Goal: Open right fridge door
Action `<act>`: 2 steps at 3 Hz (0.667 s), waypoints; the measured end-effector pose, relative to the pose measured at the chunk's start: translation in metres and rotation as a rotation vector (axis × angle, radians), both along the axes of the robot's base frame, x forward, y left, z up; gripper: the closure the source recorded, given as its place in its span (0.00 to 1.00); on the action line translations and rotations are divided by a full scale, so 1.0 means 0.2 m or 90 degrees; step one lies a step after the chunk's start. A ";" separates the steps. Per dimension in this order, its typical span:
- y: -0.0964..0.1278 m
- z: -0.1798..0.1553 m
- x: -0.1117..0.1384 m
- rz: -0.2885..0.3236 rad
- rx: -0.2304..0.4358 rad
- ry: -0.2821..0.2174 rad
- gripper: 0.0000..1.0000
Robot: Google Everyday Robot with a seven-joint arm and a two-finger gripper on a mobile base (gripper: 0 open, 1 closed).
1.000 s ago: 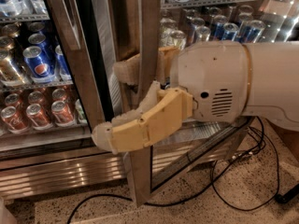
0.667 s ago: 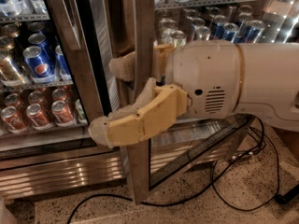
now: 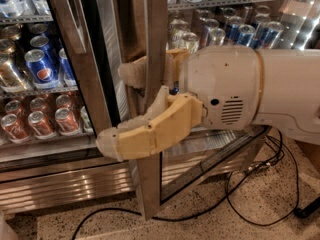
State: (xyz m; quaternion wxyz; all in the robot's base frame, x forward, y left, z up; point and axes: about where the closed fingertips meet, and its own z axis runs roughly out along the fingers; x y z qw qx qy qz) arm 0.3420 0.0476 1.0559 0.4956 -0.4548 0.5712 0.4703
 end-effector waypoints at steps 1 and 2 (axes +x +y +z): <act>-0.02 0.00 -0.02 -0.008 -0.004 0.000 0.00; -0.02 -0.01 -0.03 -0.008 -0.004 0.000 0.00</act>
Offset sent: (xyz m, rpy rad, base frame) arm -0.1507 -0.1537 0.0683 -0.1980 0.0405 -0.4078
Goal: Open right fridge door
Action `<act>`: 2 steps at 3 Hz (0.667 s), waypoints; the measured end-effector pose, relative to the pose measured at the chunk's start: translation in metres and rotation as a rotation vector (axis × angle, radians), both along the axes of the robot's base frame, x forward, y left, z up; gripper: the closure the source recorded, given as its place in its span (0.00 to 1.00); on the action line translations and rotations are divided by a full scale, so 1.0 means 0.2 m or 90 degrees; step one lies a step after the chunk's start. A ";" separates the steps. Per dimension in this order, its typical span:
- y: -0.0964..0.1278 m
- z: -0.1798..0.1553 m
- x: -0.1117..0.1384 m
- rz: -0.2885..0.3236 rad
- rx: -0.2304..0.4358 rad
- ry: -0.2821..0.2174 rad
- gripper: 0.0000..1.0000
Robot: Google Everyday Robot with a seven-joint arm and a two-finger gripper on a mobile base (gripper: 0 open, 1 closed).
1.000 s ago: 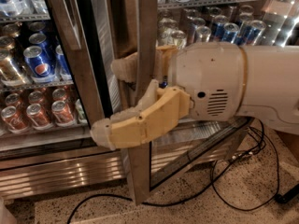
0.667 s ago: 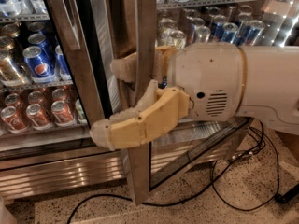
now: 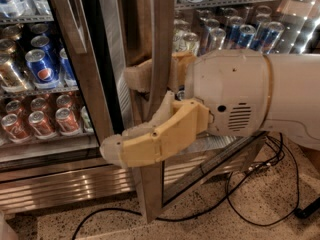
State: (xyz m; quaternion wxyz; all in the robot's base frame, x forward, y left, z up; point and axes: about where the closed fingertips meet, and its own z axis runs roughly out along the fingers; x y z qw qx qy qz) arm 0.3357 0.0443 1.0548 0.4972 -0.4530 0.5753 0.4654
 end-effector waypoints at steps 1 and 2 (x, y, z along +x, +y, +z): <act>-0.03 0.00 -0.03 -0.011 -0.006 0.001 0.00; -0.03 0.00 -0.04 -0.012 -0.006 0.001 0.00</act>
Offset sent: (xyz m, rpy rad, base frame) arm -0.1865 -0.1610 0.0794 -0.2328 0.0587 -0.4777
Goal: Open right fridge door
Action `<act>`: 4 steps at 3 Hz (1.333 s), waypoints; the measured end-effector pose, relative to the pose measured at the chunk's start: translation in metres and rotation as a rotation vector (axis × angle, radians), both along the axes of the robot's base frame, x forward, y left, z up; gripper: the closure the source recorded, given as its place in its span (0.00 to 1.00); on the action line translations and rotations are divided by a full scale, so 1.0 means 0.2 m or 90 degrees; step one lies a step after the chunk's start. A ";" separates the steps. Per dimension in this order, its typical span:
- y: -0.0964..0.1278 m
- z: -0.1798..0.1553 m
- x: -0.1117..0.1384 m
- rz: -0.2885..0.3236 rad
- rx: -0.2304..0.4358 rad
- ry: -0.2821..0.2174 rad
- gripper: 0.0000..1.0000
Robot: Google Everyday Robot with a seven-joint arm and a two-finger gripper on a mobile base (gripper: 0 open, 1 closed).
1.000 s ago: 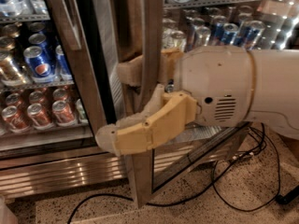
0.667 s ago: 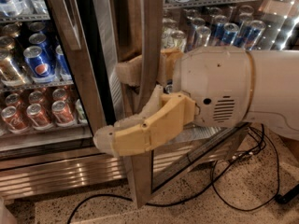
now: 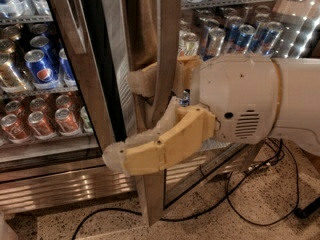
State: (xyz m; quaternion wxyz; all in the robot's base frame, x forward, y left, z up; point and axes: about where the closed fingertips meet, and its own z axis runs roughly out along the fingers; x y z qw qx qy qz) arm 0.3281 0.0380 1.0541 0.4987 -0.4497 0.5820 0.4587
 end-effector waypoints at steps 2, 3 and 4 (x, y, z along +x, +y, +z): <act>-0.02 0.00 -0.02 -0.010 -0.006 0.001 0.00; -0.05 -0.01 -0.05 -0.019 -0.012 0.001 0.00; -0.07 0.00 -0.07 -0.030 -0.018 0.002 0.00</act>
Offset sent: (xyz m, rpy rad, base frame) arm -0.2308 -0.1762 0.1243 -0.3428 0.0499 -0.5937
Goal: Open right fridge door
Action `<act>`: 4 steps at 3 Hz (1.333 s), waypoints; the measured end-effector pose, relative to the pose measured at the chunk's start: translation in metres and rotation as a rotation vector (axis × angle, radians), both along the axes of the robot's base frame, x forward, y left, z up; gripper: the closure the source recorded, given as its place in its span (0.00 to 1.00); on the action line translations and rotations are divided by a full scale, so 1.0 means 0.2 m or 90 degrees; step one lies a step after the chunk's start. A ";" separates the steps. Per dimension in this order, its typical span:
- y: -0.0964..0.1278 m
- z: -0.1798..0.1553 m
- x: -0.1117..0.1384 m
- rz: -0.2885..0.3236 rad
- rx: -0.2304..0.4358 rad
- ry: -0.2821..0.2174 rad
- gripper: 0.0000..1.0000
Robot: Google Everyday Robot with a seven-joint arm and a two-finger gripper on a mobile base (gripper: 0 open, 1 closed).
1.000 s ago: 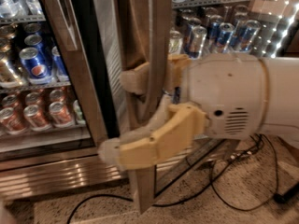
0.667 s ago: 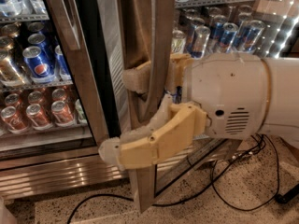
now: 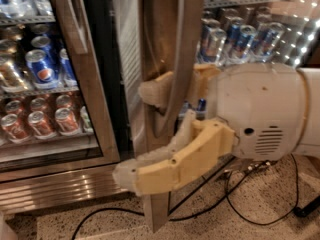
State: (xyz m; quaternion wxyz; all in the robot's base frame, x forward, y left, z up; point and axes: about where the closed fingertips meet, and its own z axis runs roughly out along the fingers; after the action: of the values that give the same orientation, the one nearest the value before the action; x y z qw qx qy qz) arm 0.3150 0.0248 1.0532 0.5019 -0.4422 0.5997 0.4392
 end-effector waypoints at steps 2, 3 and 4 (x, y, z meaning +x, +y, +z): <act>0.00 -0.01 0.01 -0.006 0.007 -0.012 0.00; 0.00 -0.01 0.04 -0.032 -0.004 -0.039 0.00; 0.00 -0.02 0.05 -0.065 -0.015 -0.060 0.00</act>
Offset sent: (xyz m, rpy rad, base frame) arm 0.0301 0.0062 -0.0067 0.0824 -0.1061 -0.0670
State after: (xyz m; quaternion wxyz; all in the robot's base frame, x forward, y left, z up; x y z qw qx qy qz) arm 0.3249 0.0246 1.0495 0.5461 -0.4368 0.6025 0.3848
